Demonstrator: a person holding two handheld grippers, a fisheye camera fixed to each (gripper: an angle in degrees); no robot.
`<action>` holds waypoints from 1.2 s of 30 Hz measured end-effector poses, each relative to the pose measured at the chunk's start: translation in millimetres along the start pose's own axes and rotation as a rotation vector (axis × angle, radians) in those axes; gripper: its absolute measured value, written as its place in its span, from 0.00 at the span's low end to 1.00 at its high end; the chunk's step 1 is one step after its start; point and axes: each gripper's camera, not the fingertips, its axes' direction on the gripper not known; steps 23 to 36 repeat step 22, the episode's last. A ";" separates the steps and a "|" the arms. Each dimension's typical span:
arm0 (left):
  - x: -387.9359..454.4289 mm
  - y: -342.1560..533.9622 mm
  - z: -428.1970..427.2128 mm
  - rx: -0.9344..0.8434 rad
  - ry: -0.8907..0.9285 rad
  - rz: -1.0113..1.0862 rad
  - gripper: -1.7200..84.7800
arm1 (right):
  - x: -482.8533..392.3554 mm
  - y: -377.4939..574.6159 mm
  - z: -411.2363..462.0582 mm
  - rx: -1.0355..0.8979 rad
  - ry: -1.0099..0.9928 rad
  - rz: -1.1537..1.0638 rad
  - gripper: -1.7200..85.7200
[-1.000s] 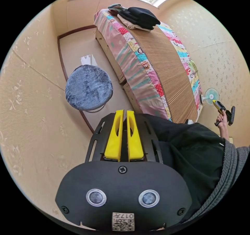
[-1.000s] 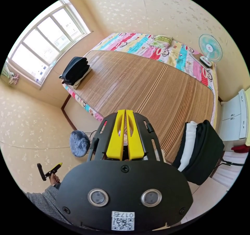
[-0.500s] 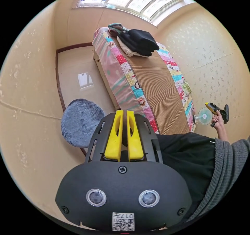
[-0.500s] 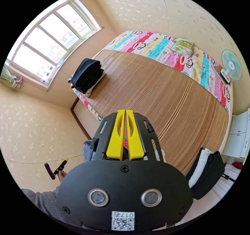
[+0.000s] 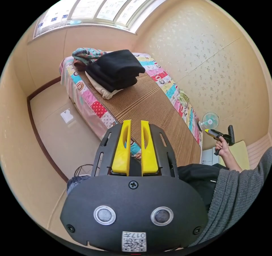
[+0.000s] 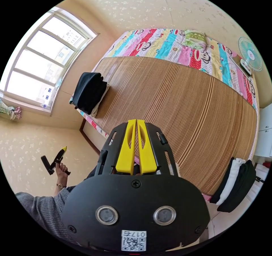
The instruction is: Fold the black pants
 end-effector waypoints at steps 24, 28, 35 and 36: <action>-81.0 -472.4 89.0 -0.423 -0.093 0.253 0.16 | 106.1 89.3 77.9 0.027 -0.075 0.245 0.02; -81.0 -472.4 89.0 -0.423 -0.093 0.253 0.16 | 106.1 89.3 77.9 0.027 -0.075 0.245 0.02; -81.0 -472.4 89.0 -0.423 -0.093 0.253 0.16 | 106.1 89.3 77.9 0.027 -0.075 0.245 0.02; -81.0 -472.4 89.0 -0.423 -0.093 0.253 0.16 | 106.1 89.3 77.9 0.027 -0.075 0.245 0.02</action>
